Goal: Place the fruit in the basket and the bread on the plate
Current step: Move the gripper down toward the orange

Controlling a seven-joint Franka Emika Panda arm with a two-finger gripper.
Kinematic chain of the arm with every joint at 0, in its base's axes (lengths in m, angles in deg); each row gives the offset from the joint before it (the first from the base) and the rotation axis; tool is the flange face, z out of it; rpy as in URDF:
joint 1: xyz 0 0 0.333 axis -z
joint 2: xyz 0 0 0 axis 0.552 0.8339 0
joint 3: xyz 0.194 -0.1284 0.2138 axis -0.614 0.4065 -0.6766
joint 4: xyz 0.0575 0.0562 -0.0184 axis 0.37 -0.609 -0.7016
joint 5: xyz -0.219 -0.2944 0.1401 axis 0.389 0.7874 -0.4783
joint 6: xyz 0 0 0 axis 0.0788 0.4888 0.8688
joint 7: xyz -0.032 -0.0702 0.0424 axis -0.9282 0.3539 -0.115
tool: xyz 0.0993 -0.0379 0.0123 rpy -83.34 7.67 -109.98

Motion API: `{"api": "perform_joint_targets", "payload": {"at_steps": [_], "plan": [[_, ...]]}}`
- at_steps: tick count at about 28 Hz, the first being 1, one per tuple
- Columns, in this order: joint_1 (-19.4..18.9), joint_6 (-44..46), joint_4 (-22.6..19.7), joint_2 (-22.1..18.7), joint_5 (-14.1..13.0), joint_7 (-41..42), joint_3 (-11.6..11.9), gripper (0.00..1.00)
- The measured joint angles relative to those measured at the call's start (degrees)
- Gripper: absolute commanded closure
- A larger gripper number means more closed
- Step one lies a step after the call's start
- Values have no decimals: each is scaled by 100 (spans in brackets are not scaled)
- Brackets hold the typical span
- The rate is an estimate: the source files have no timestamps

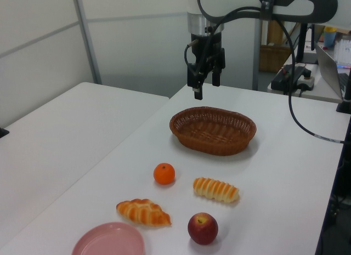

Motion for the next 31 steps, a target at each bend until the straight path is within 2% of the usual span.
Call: {"api": "perform_joint_targets", "payload": {"at_steps": [10, 23, 31], "plan": [[-1, -422, -10, 283, -5, 11, -4, 0], [-246, -1760, -28, 1190, -35, 24, -61, 0], [-294, -2417, -42, 1764, 273, 24, -60, 0]]}}
